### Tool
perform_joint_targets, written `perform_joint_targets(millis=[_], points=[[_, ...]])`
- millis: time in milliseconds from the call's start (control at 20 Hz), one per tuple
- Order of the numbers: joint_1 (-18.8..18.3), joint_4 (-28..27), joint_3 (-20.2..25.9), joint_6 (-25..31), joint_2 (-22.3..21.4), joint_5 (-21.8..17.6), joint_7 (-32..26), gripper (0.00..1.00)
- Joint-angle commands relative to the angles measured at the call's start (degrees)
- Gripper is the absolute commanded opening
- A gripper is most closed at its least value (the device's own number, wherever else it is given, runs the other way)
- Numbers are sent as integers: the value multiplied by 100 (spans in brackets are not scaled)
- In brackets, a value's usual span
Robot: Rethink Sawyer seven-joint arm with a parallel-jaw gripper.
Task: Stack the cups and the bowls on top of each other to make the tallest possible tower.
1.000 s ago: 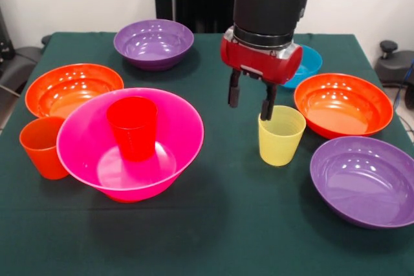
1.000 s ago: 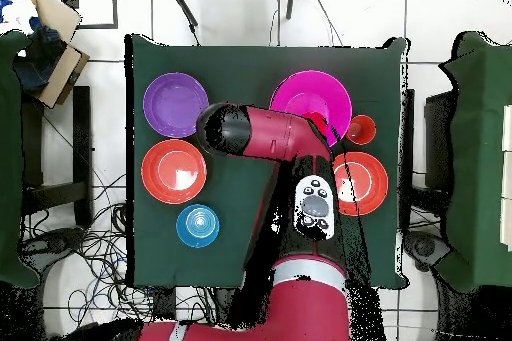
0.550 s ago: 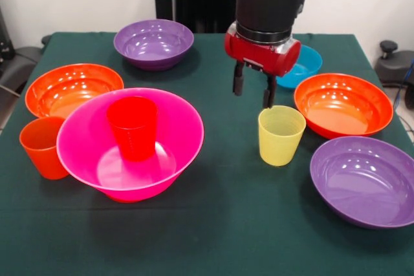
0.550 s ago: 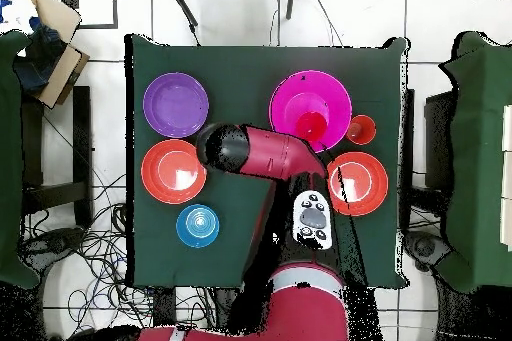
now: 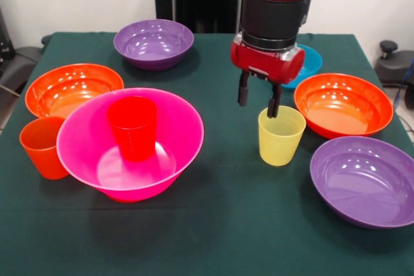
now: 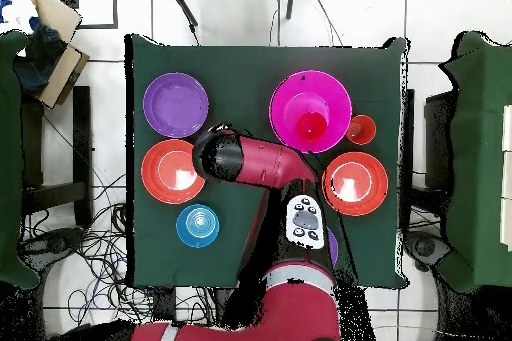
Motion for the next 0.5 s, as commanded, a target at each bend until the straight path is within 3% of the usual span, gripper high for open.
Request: perform_joint_targets(millis=[50,500], points=[[267,321,358,-573,386,295,1198,100],[365,421,274,-841,473,496,1164,100]])
